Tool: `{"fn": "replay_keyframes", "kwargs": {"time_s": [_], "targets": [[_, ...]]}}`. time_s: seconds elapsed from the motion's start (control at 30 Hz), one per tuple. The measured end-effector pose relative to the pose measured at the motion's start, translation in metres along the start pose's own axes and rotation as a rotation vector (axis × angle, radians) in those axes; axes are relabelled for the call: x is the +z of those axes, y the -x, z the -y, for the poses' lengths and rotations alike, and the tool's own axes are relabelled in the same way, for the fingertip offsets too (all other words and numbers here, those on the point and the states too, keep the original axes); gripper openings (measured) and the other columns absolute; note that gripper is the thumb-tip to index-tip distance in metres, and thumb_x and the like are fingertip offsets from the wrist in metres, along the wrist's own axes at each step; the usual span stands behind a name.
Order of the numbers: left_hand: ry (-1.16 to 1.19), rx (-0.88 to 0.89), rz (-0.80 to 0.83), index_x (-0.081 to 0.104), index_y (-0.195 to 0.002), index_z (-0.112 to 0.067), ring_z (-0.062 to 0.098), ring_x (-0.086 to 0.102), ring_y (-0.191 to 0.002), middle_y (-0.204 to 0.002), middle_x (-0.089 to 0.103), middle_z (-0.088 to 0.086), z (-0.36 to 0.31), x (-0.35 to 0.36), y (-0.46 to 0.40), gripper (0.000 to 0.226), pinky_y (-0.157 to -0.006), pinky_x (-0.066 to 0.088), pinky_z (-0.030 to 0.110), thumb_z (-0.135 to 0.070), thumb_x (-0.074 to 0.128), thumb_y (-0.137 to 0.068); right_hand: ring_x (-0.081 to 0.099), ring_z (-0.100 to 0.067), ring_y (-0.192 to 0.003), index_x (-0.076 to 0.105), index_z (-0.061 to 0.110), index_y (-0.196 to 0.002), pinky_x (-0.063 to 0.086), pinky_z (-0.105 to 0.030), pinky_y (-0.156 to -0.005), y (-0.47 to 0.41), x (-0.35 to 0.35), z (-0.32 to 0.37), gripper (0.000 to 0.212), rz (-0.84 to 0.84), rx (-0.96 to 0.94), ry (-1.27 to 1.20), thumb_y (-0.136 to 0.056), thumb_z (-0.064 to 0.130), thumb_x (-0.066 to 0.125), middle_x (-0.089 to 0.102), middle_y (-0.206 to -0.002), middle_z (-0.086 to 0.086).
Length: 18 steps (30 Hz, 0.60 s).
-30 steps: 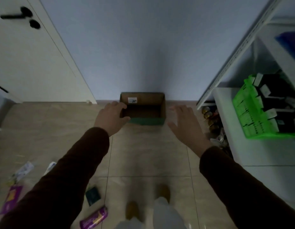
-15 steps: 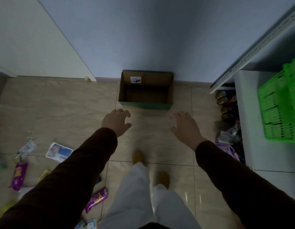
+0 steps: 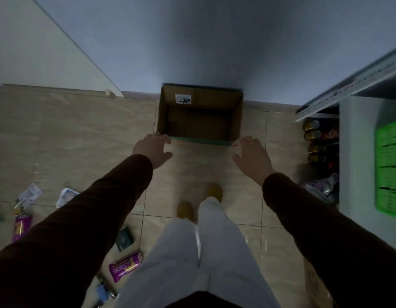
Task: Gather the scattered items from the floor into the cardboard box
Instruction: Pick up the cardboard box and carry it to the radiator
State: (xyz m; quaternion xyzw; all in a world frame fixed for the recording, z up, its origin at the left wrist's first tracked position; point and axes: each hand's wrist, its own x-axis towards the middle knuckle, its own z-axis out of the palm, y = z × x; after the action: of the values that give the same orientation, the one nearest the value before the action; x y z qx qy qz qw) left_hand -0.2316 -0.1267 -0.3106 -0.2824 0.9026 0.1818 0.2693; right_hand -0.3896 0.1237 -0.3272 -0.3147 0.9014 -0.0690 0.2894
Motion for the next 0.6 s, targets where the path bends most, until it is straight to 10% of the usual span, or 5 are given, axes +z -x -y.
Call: {"fn": "replay_keyframes", "kwargs": {"time_s": [0.6], "targets": [[0.270,-0.198,-0.027,0.042,-0.143,-0.017,0.029,0.048,-0.129,-0.141,0.047,0.009,0.099,0.051,-0.266,0.063,-0.106,0.044,0.044,-0.029,0.070,-0.089,0.051,-0.033,-0.131,0.035,0.016,-0.154,0.046,-0.046,-0.107,-0.277,0.059,-0.050,0.061,0.090,0.288,-0.230,-0.100,0.023,0.061,0.047,-0.149,-0.014]]}}
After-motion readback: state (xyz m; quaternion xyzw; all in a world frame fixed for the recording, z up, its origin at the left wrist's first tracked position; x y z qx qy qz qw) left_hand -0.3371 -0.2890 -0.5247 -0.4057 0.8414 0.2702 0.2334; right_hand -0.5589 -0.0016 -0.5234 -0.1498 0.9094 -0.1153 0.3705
